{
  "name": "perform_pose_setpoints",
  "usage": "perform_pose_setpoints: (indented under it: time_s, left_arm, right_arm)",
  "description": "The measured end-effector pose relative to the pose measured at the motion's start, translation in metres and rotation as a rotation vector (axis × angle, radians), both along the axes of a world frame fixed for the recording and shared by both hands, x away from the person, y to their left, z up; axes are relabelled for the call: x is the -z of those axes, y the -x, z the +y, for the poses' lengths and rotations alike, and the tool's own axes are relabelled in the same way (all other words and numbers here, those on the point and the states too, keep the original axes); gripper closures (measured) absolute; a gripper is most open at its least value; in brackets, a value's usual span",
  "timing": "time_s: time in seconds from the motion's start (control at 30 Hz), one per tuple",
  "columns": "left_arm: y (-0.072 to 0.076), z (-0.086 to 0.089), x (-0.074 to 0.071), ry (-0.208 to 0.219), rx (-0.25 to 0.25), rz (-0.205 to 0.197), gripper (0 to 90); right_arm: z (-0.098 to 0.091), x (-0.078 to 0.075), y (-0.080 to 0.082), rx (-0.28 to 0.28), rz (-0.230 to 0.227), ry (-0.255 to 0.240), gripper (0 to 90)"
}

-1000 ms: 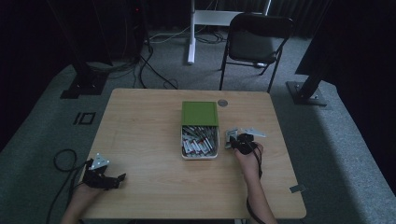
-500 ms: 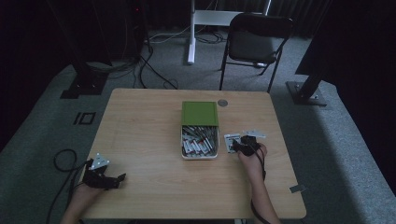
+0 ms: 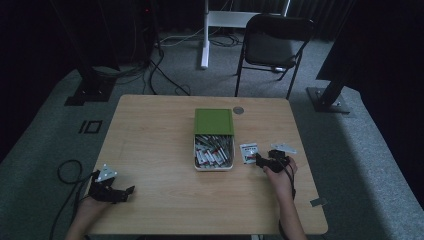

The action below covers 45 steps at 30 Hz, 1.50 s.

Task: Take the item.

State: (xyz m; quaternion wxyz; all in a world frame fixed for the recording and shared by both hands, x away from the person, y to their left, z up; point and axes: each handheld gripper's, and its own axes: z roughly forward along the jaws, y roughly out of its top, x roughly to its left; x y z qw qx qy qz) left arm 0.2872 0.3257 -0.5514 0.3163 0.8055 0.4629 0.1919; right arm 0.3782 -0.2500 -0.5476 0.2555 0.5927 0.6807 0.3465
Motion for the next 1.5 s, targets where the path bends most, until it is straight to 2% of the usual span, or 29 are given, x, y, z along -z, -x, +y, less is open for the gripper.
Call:
perform_pose_setpoints:
  time_s: [0.13, 0.33, 0.63, 0.8, 1.13, 1.27, 1.33, 1.5]
  left_arm:
    - [0.000, 0.000, 0.000, 0.001, -0.001, 0.000, 1.4]
    - [0.000, 0.000, 0.000, 0.001, -0.001, 0.000, 1.4]
    - [0.000, 0.000, 0.000, 0.001, -0.001, 0.000, 1.5]
    - [0.000, 0.000, 0.000, 0.001, -0.002, 0.000, 1.4]
    - [0.000, 0.000, 0.000, 0.002, -0.001, -0.001, 1.5]
    - [0.000, 0.000, 0.000, 0.002, -0.002, -0.001, 1.4]
    - [0.000, 0.000, 0.000, 0.002, -0.002, -0.001, 1.4]
    - [0.000, 0.000, 0.000, 0.002, -0.002, -0.001, 1.5]
  right_arm:
    - [-0.009, 0.002, 0.006, 0.007, 0.013, -0.001, 19.6]
    - [-0.021, 0.006, 0.019, 0.052, 0.031, 0.002, 14.4]
    - [-0.036, 0.003, 0.038, 0.117, 0.032, 0.014, 14.2]
    - [-0.045, 0.003, 0.048, 0.122, 0.037, 0.008, 14.2]
    - [-0.061, 0.004, 0.067, 0.185, 0.034, 0.016, 14.2]
    - [-0.065, 0.006, 0.072, 0.195, 0.038, 0.023, 14.2]
    - [-0.066, 0.007, 0.074, 0.182, 0.044, 0.014, 14.2]
    - [-0.069, 0.009, 0.080, 0.185, 0.059, 0.033, 14.2]
